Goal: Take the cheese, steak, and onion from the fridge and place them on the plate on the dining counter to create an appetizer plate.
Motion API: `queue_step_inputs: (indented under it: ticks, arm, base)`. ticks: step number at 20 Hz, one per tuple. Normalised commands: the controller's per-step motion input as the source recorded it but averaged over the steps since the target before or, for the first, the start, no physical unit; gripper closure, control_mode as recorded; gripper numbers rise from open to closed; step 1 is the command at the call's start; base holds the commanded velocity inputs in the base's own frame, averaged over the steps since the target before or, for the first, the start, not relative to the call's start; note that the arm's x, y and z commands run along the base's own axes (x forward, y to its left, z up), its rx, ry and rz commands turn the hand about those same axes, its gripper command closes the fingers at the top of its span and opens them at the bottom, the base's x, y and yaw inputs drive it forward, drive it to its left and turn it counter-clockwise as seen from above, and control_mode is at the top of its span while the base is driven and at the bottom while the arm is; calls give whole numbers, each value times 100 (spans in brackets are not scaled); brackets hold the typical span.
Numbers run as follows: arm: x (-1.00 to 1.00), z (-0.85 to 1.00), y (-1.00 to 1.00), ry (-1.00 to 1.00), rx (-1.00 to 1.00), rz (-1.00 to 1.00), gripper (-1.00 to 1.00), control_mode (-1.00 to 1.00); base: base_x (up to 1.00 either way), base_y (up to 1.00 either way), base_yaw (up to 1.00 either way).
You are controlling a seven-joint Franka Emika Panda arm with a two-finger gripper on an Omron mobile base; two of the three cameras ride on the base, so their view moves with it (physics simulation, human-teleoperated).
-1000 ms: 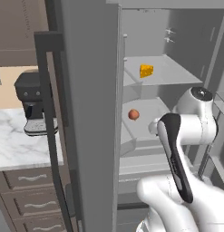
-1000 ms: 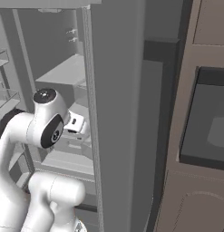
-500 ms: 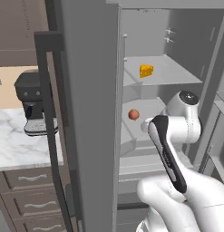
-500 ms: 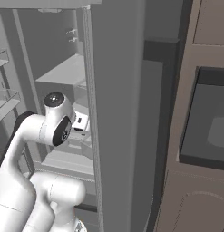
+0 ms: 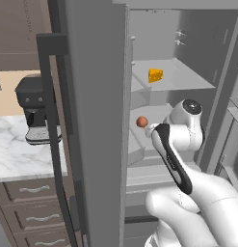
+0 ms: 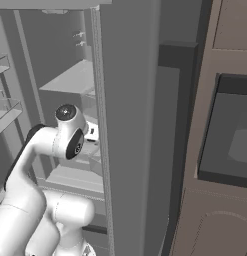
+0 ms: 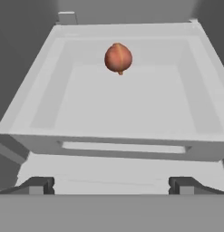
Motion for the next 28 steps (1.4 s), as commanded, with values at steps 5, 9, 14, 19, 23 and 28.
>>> queue_step_inputs:
  ticks: [5,9,14,19,23,28]
  arm:
    - [52,0,0,-1,0,0,-100,-100]
    - [48,-2,0,0,0,0,-100,-100]
    - [37,-17,0,0,0,0,-100,-100]
    - [28,-34,0,0,0,0,-100,-100]
    - [31,-10,0,0,0,0,-100,-100]
    - [39,0,0,0,0,0,-100,-100]
  base:
    - [0,0,0]
    - [0,0,0]
    - [0,0,0]
    - [0,0,0]
    - [0,0,0]
    - [0,0,0]
